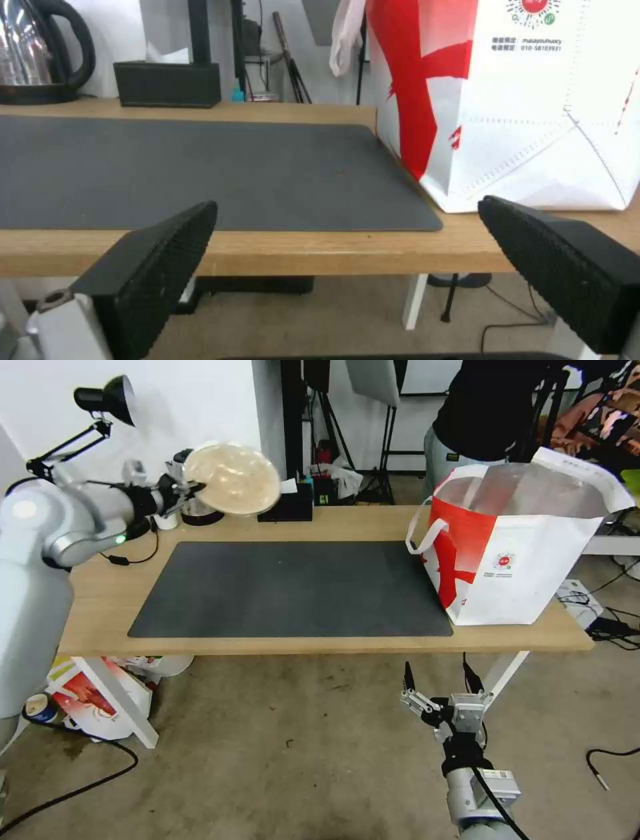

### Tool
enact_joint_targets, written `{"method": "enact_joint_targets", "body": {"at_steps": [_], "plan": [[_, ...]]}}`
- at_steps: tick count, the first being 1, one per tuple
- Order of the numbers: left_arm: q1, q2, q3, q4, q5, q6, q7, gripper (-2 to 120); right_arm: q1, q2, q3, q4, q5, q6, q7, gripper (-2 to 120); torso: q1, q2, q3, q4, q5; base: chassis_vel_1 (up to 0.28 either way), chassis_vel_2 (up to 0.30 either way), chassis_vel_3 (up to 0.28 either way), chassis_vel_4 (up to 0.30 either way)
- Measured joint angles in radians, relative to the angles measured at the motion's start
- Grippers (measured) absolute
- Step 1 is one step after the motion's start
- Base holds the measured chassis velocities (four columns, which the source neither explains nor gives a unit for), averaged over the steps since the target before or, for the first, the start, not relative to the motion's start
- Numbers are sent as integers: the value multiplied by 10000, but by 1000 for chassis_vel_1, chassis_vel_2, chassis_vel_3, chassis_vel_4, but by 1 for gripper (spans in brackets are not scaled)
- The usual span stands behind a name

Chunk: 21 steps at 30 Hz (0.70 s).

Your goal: Pick up the trash from the table and place it into the takeout bag.

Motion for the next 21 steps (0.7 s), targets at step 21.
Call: {"method": "enact_joint_targets", "body": {"at_steps": [21], "plan": [[-3923,-1597,4519,3153,2189,-1618,4891,0,1,0,0,0,0,0,0,100,4,0,2,3,-4,0,0,0,0]]}}
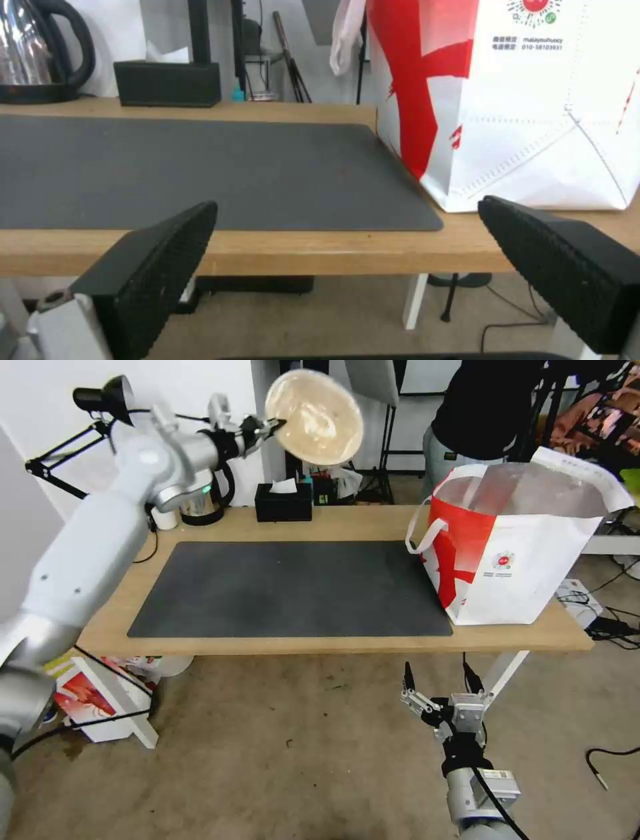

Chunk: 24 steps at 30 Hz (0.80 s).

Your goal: Pick up the trash from the table and place it into the takeout bag.

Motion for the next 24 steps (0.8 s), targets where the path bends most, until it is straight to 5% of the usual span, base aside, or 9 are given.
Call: {"method": "enact_joint_targets", "body": {"at_steps": [6,17,24], "plan": [[-900,-998,1083,1360,696,-955,1794,0,0,0,0,0,1,0,0,100,0,0,0,-3,6,0,0,0,0],[-1685,-1958,1807,2513,888,-1535,2611,0,0,0,0,0,0,0,0,100,-1,0,-1,-1,4,0,0,0,0],[-2428,-3068,2544,4073,856,-1932,3289,0,0,0,0,0,0,0,0,100,-1,0,-1,-4,4,0,0,0,0]]}}
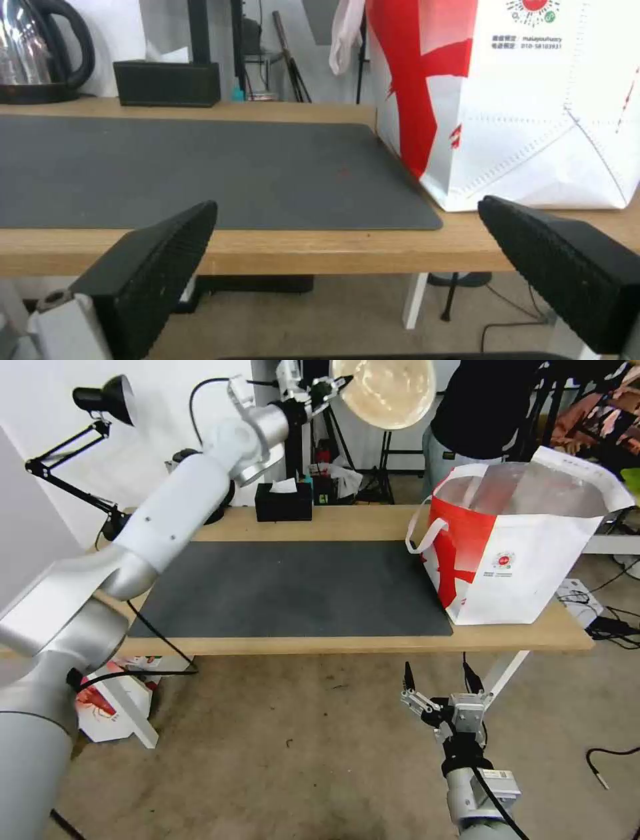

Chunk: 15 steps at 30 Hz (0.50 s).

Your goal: Pick up the trash from the table and place it into the takeout bag.

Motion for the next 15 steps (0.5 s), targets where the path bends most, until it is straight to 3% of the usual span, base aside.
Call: {"method": "enact_joint_targets", "body": {"at_steps": [7,15], "plan": [[-287,-426,516,328,-117,-221,96,0,0,0,0,0,0,0,0,100,-1,0,-1,2,-1,0,0,0,0],[-631,-869,1403,577,-648,-525,715,0,0,0,0,0,0,0,0,100,-1,0,-1,3,-2,0,0,0,0]]}}
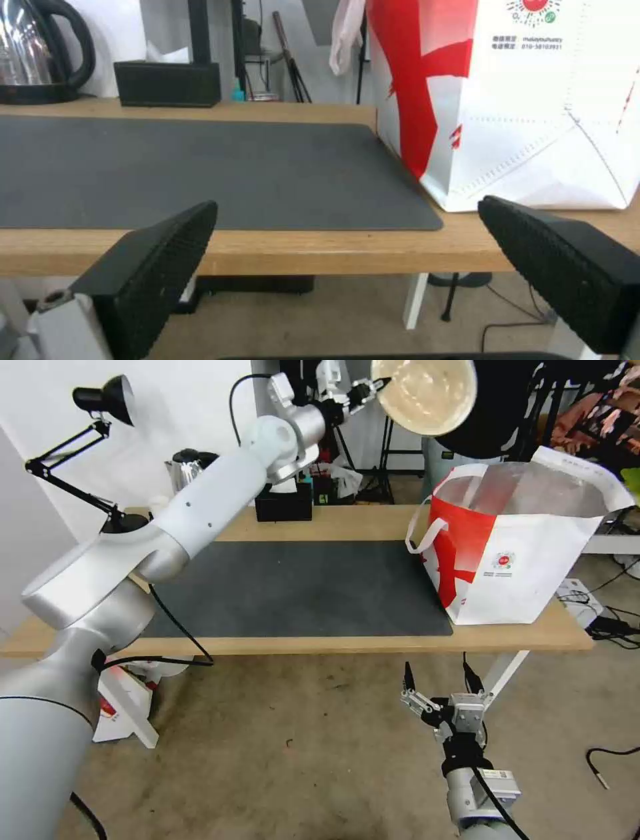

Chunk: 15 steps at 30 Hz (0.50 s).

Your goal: Pick up the trash from the table and place it into the takeout bag.

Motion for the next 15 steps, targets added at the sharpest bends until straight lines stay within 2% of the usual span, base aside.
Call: {"method": "enact_joint_targets", "body": {"at_steps": [2,6,15], "plan": [[-39,-81,77,94,-52,-21,74,0,0,0,0,0,0,0,0,100,-1,0,0,-2,0,0,0,0,0],[-178,-657,514,719,-143,-48,387,0,0,0,0,0,0,0,0,100,0,0,0,1,0,0,0,0,0],[-126,-1551,905,1172,-32,-98,584,0,0,0,0,0,0,0,0,100,0,1,0,0,1,0,0,0,0]]}}
